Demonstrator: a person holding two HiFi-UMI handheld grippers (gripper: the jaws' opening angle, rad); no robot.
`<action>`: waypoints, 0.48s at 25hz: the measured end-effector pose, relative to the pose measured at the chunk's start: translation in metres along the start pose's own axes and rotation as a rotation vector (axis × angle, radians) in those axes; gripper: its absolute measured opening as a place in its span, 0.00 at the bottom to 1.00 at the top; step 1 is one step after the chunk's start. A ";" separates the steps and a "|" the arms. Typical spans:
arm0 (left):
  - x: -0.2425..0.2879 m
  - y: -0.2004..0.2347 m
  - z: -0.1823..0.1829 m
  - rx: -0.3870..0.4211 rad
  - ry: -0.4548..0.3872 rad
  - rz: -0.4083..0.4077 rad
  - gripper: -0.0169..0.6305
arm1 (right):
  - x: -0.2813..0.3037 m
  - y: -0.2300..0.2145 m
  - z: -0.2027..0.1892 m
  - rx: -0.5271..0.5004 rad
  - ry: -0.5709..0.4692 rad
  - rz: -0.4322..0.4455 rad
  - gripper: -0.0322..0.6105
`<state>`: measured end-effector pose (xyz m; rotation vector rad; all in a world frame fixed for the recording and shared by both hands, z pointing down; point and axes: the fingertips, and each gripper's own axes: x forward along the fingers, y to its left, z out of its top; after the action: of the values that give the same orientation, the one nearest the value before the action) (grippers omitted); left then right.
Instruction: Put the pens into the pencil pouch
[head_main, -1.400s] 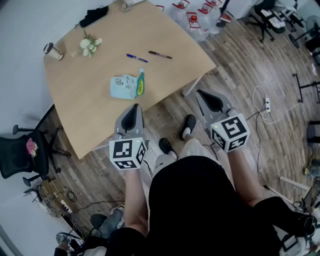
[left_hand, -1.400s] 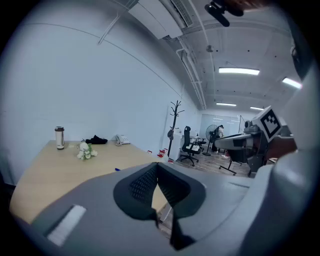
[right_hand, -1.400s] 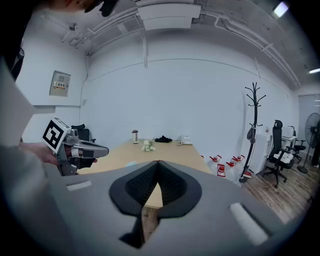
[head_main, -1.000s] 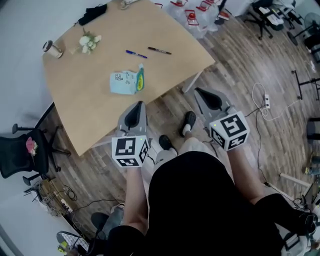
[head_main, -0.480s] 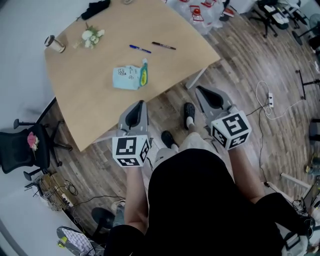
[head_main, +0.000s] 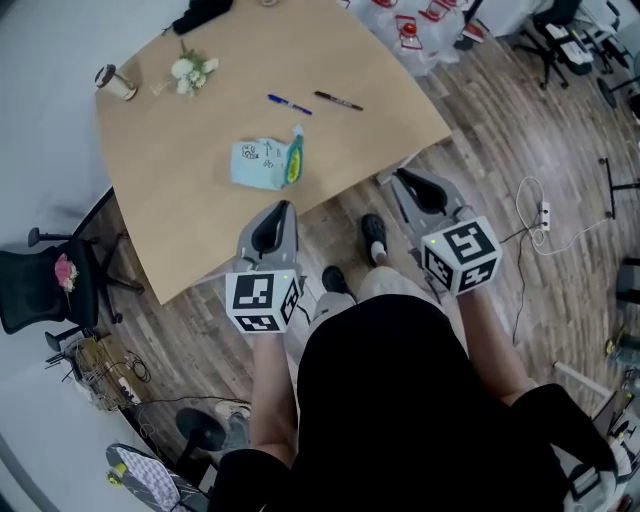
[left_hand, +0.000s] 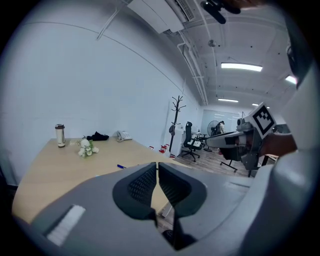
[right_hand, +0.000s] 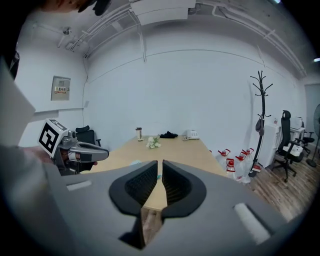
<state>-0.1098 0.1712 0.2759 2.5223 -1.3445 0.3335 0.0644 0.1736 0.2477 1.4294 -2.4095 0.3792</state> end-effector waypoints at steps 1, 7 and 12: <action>0.004 0.001 0.002 0.001 0.002 0.004 0.05 | 0.005 -0.003 0.001 0.003 0.006 0.013 0.07; 0.027 0.014 0.013 -0.002 0.021 0.038 0.10 | 0.037 -0.023 0.015 -0.009 0.034 0.070 0.14; 0.051 0.023 0.021 -0.001 0.044 0.067 0.16 | 0.063 -0.042 0.023 -0.017 0.053 0.129 0.23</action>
<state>-0.0997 0.1120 0.2750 2.4584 -1.4149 0.3999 0.0694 0.0949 0.2547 1.2449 -2.4629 0.4199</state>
